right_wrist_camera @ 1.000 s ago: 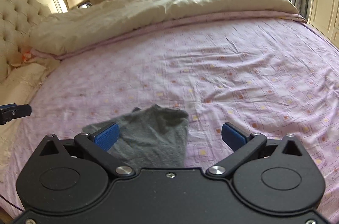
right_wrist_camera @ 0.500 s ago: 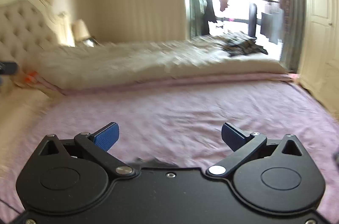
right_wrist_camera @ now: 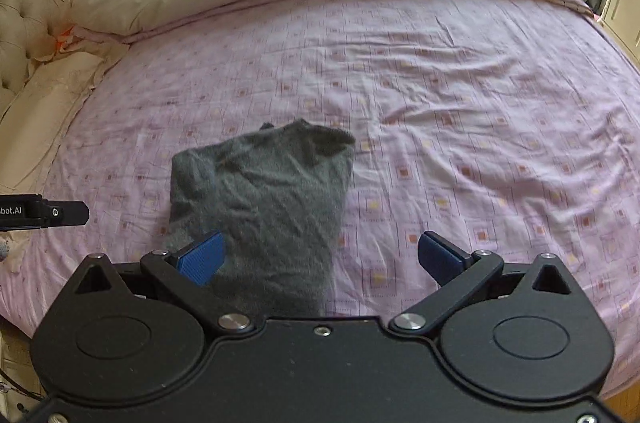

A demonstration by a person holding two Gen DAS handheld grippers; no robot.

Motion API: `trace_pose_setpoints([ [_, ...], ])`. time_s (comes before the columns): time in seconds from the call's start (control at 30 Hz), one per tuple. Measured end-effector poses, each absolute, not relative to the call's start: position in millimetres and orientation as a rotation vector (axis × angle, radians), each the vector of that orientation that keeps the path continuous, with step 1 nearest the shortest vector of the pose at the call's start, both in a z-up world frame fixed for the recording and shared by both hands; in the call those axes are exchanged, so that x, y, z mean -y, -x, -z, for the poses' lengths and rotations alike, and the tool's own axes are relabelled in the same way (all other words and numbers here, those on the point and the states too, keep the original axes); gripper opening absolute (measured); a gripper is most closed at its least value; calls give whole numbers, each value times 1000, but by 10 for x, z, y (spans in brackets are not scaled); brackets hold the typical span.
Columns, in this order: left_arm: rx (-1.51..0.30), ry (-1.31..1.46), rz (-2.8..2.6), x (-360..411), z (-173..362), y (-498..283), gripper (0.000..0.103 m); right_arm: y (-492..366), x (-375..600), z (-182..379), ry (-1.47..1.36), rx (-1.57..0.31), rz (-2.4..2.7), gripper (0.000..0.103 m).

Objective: Fold small clothes

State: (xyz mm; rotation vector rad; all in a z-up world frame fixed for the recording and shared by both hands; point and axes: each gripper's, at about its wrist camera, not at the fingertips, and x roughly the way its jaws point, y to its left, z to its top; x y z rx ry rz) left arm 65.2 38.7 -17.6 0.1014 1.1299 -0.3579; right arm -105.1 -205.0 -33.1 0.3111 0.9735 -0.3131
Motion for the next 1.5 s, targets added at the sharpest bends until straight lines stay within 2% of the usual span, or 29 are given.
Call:
trace_pose_setpoints([
  [0.3, -1226, -199, 310, -318, 494, -424, 101, 1154, 2088, 584, -373, -1052, 326, 102],
  [1.5, -1332, -234, 278, -305, 723, -352, 100, 1074, 2150, 753, -379, -1130, 329, 102],
])
